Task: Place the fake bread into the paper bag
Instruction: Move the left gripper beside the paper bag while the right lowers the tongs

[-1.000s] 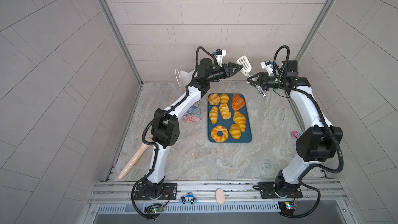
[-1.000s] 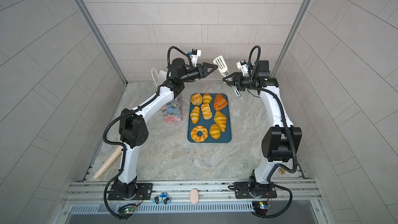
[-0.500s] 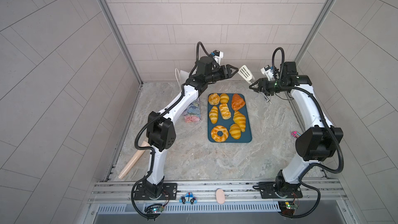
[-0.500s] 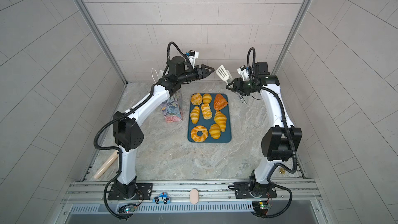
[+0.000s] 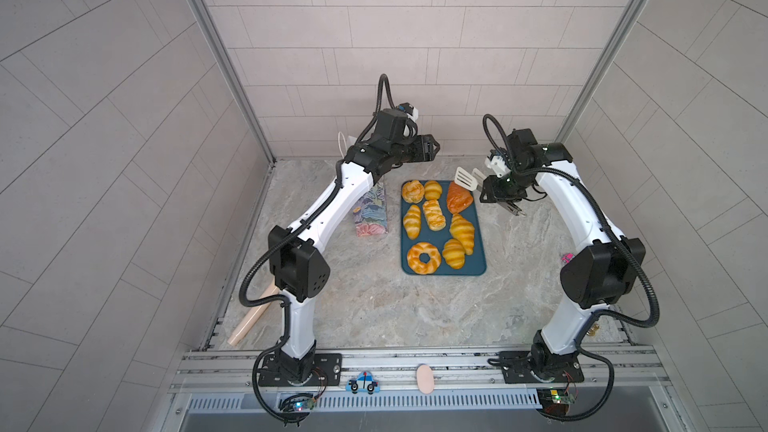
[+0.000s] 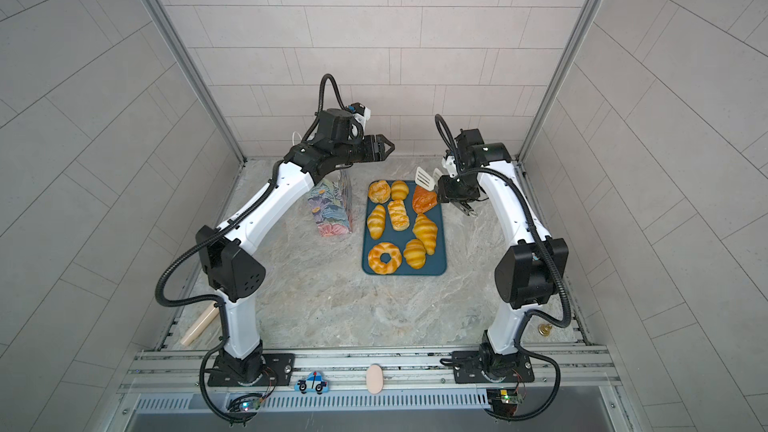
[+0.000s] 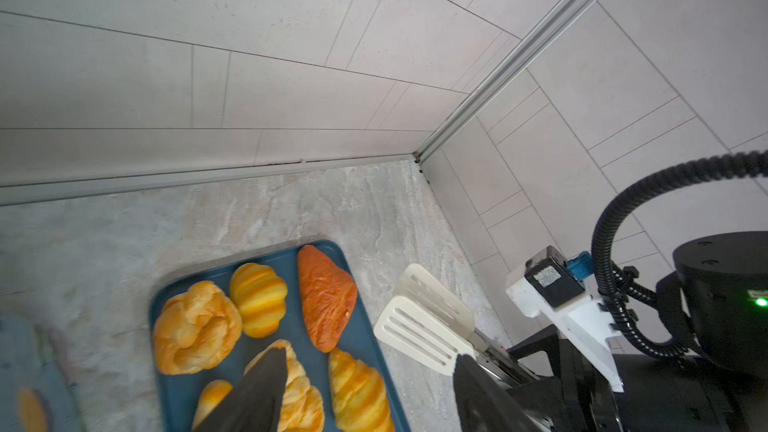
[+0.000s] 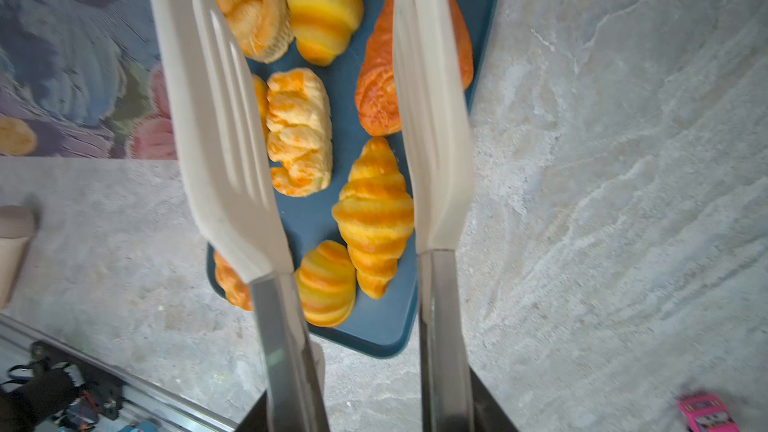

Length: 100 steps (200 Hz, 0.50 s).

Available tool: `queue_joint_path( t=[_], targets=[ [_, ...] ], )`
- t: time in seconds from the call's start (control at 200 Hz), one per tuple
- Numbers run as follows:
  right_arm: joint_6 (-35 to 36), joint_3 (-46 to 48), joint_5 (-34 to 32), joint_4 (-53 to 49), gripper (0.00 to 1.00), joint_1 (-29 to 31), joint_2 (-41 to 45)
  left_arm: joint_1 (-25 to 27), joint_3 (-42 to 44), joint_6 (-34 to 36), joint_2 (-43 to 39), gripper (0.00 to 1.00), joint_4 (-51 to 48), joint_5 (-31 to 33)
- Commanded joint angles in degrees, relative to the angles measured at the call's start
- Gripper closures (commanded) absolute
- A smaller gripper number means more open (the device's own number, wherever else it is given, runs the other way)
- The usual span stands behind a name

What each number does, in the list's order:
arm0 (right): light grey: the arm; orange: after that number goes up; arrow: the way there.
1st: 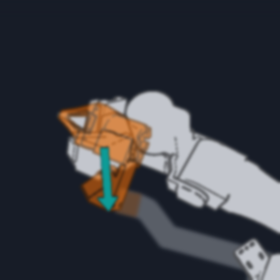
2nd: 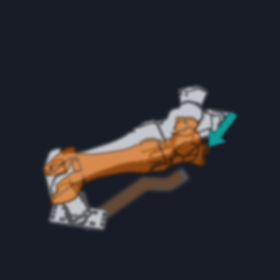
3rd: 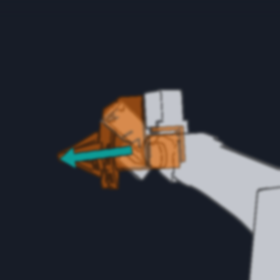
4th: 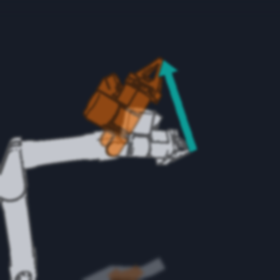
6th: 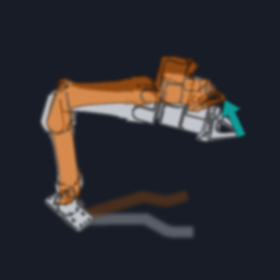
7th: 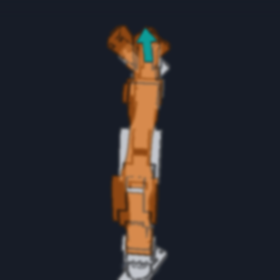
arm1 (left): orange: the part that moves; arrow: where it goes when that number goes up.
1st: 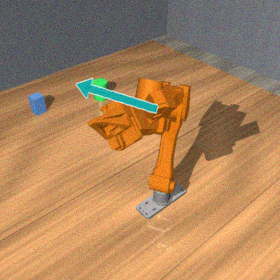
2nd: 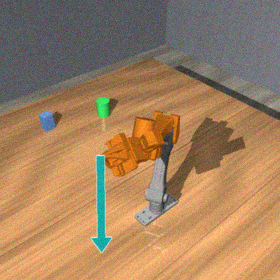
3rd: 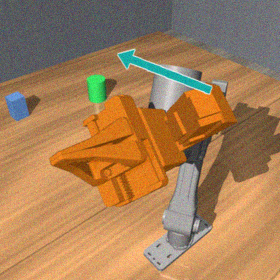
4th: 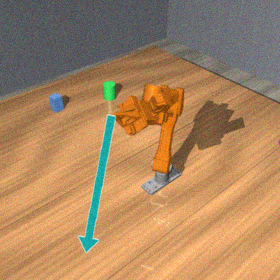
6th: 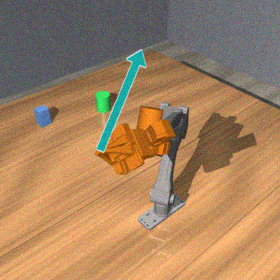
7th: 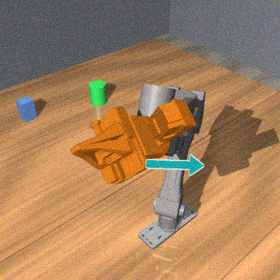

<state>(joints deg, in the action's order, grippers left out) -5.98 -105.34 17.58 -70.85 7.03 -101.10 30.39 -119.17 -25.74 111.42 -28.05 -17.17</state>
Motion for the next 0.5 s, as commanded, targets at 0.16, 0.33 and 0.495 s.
queue_joint_path(
  t=[0.16,0.33,0.495],
  targets=[
    [-4.3,7.3,-17.6,-5.3,0.43,7.5,7.7,0.1,-4.5,11.6,-5.9,0.23,-13.4,9.1],
    [-12.1,15.1,-20.9,-3.6,0.43,10.4,13.2,-0.6,-3.1,15.3,-9.8,0.20,-16.2,11.1],
    [-18.2,21.2,-24.4,-3.0,0.43,14.2,19.2,-2.0,5.0,16.4,-16.9,0.15,-14.7,12.6]
  ],
)
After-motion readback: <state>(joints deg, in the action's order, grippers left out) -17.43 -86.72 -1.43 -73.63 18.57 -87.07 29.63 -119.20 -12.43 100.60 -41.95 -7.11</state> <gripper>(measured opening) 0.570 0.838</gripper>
